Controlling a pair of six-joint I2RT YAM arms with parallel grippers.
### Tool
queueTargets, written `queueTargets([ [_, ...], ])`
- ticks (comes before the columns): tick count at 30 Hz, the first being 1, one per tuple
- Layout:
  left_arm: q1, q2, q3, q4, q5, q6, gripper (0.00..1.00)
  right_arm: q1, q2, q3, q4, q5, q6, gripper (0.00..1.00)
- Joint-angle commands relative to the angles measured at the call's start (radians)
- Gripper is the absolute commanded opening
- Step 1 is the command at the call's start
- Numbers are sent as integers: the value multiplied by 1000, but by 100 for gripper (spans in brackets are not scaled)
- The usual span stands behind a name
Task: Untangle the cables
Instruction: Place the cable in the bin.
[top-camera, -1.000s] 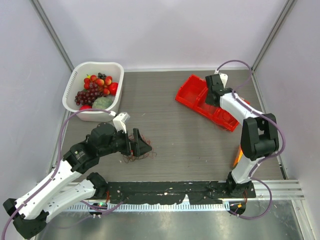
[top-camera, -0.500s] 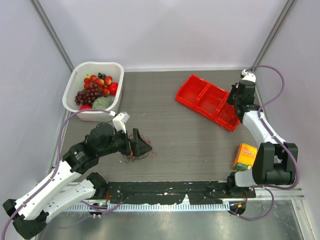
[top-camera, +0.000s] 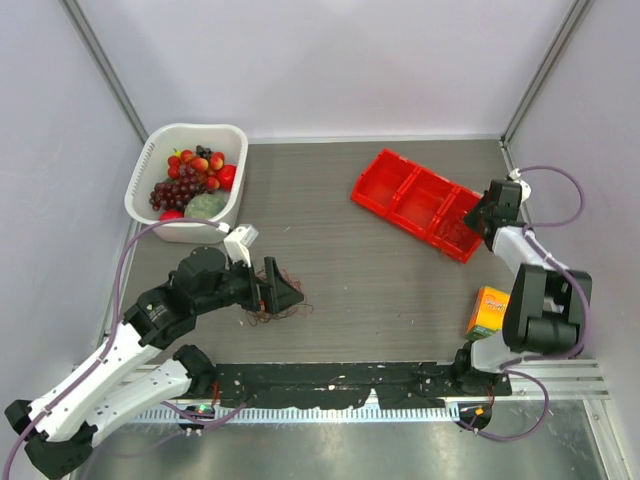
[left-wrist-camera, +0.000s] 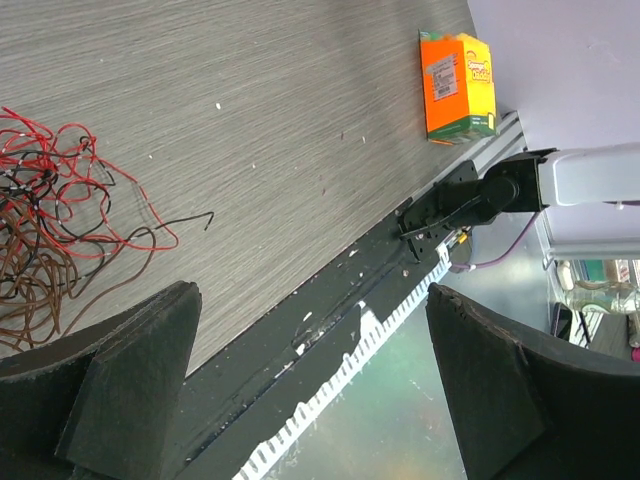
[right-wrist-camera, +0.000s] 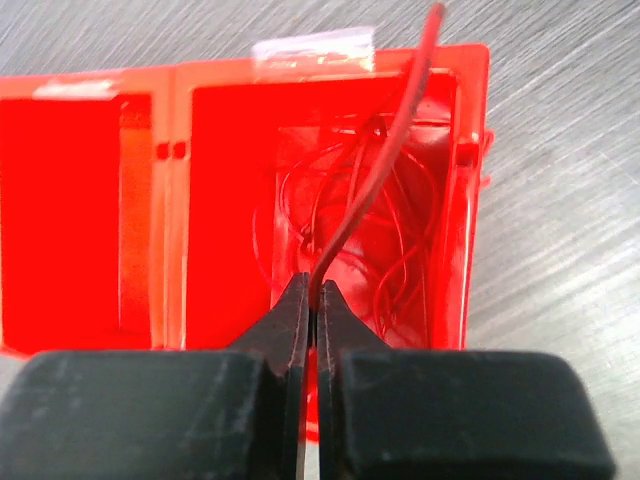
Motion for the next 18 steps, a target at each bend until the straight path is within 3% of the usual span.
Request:
queueTargets([
  [1, -3, -27, 9, 18, 8, -6, 100, -40, 150, 142, -79, -123, 126, 1],
  [10, -3, -41, 3, 5, -6, -7, 100, -40, 349, 332, -240, -117, 109, 1],
  [15, -2, -21, 4, 22, 11, -7, 100, -5, 428, 404, -321, -16, 41, 1],
  [18, -3, -21, 6, 24, 14, -6, 99, 24, 448, 429, -370, 16, 25, 6],
])
